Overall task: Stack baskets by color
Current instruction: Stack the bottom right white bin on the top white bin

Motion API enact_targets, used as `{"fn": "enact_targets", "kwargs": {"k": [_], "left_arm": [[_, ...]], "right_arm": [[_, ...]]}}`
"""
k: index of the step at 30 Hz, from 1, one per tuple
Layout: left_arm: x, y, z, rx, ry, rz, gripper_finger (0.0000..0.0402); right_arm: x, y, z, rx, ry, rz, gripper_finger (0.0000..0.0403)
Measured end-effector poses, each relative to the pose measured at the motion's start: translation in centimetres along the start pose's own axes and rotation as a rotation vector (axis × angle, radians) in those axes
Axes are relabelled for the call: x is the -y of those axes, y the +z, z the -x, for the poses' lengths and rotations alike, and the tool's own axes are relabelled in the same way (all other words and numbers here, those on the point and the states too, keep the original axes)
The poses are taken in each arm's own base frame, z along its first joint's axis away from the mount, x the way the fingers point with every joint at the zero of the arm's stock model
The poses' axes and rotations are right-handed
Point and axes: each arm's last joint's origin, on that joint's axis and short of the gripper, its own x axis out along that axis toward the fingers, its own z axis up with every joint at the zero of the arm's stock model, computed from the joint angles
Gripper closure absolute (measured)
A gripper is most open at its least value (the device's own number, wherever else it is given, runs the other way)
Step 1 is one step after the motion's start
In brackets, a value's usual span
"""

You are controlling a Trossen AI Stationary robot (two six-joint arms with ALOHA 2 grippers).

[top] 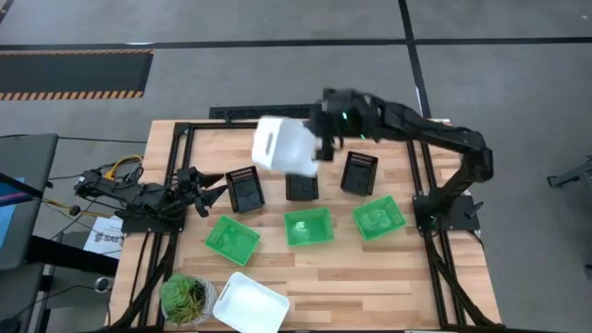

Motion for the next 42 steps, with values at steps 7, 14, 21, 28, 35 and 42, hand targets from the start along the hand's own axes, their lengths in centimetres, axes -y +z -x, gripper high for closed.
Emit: {"fn": "enact_targets", "kwargs": {"k": [7,14,21,28,35,42], "left_arm": [[0.0,0.0,0.0,0.003,0.007,0.011,0.0145],[-0.1,0.0,0.0,0.008,0.017,0.022,0.0145],[-0.1,0.0,0.0,0.008,0.017,0.025,0.0145],[-0.1,0.0,0.0,0.008,0.017,0.025,0.0145],[-0.1,0.0,0.0,0.008,0.017,0.025,0.0145],[-0.1,0.0,0.0,0.008,0.017,0.024,0.0145]], "right_arm": [[5.0,-2.2,-5.9,0.082,-0.057,0.016,0.0402],[7.2,-5.5,-12.0,-0.016,-0.015,0.009,0.0402],[7.0,-5.5,-15.0,-0.131,0.098,0.048,0.0402],[6.0,-5.1,-16.8,-0.213,0.176,0.098,0.0402],[5.9,-6.3,-18.4,-0.325,0.162,0.131,0.0402],[6.1,-7.2,-18.8,-0.367,0.181,0.14,0.0402]]}}
